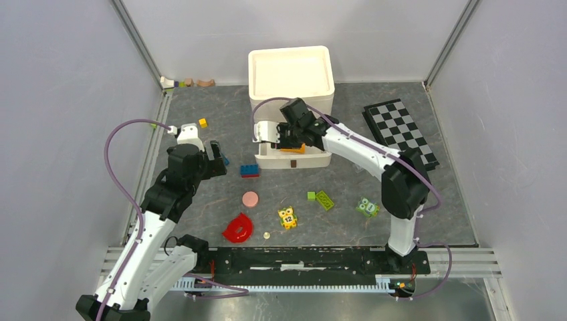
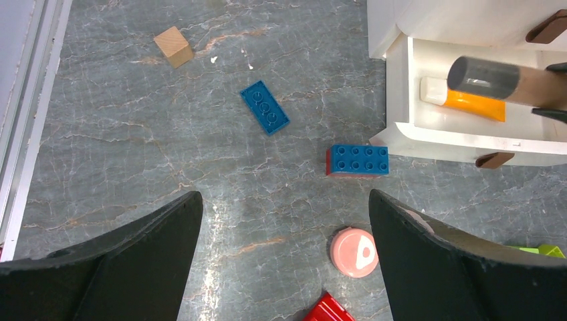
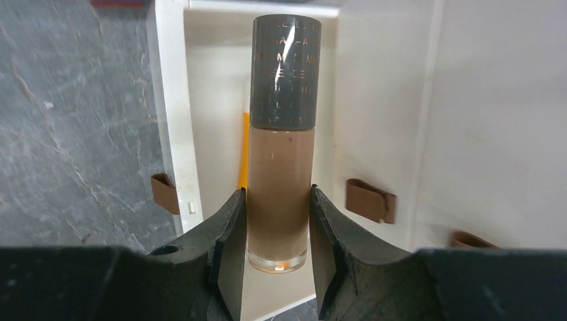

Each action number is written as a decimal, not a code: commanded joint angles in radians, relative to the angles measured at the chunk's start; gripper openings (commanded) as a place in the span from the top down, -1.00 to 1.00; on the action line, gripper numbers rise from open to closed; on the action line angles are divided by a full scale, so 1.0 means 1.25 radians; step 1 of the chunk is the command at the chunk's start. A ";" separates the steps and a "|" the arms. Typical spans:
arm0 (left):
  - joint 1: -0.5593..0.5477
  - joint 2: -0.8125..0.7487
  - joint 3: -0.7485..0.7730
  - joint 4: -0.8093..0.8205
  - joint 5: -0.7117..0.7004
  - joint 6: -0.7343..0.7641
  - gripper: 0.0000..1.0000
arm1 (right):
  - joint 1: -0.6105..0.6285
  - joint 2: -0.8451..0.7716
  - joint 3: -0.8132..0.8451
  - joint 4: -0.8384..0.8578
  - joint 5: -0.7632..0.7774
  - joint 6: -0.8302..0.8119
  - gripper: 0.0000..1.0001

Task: Organize the makeup
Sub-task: Pick up the makeup from the center of the board, then place the makeup in the drawer.

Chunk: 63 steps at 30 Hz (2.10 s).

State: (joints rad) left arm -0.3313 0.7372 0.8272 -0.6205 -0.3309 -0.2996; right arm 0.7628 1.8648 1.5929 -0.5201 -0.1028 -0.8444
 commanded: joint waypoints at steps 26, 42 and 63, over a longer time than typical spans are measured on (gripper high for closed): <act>0.004 -0.006 -0.002 0.021 0.003 0.020 -1.00 | -0.092 0.194 -0.011 0.081 -0.108 -0.108 0.59; 0.004 -0.001 -0.002 0.022 0.006 0.021 -1.00 | -0.095 0.173 -0.020 0.093 -0.110 -0.082 -0.08; 0.005 0.003 -0.002 0.023 0.010 0.021 -1.00 | -0.095 -0.094 -0.148 0.168 -0.098 0.000 -0.21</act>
State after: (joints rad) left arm -0.3313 0.7395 0.8272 -0.6205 -0.3305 -0.2996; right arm 0.6449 1.8446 1.4746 -0.3649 -0.2237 -0.8860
